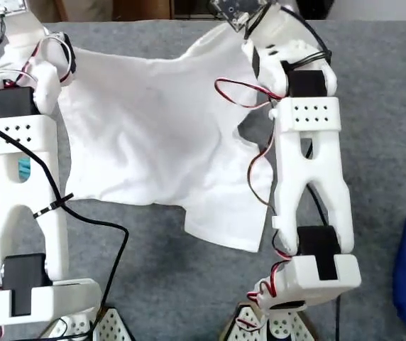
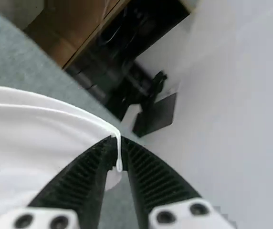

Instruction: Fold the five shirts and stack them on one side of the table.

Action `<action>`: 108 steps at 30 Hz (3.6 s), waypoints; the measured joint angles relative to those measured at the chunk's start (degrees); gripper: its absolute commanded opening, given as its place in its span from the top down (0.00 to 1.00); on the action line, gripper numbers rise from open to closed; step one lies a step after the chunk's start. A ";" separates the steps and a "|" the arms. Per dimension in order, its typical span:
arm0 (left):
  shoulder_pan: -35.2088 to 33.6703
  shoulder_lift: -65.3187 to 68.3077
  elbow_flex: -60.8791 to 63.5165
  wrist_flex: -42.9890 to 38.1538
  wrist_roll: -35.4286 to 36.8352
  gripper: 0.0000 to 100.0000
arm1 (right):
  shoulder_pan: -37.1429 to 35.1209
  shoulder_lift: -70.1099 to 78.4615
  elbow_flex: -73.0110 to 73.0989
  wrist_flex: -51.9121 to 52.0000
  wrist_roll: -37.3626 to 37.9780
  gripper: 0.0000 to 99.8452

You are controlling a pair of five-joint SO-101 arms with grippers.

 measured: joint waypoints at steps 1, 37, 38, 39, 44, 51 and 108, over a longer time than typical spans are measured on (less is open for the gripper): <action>0.00 0.00 0.00 0.09 0.00 0.98 | 0.00 0.00 0.00 1.85 -0.53 0.99; 2.20 0.00 0.18 45.98 0.00 0.98 | -3.16 -14.33 5.19 59.34 -5.89 0.99; 2.20 0.00 0.44 45.98 0.00 0.98 | -3.16 -15.91 7.30 59.34 -5.89 0.99; 2.20 0.00 1.05 45.98 0.00 0.98 | -3.16 -17.32 9.23 59.34 -5.89 0.99; 2.20 0.00 5.36 46.42 -1.67 0.98 | -3.16 -23.47 18.29 59.34 -5.89 0.99; 2.20 0.00 9.67 46.42 -2.46 0.98 | -3.16 -29.45 29.10 58.64 -5.89 0.99; 2.11 0.00 26.90 18.20 -7.74 0.98 | -3.16 -39.30 55.91 29.01 -2.46 0.99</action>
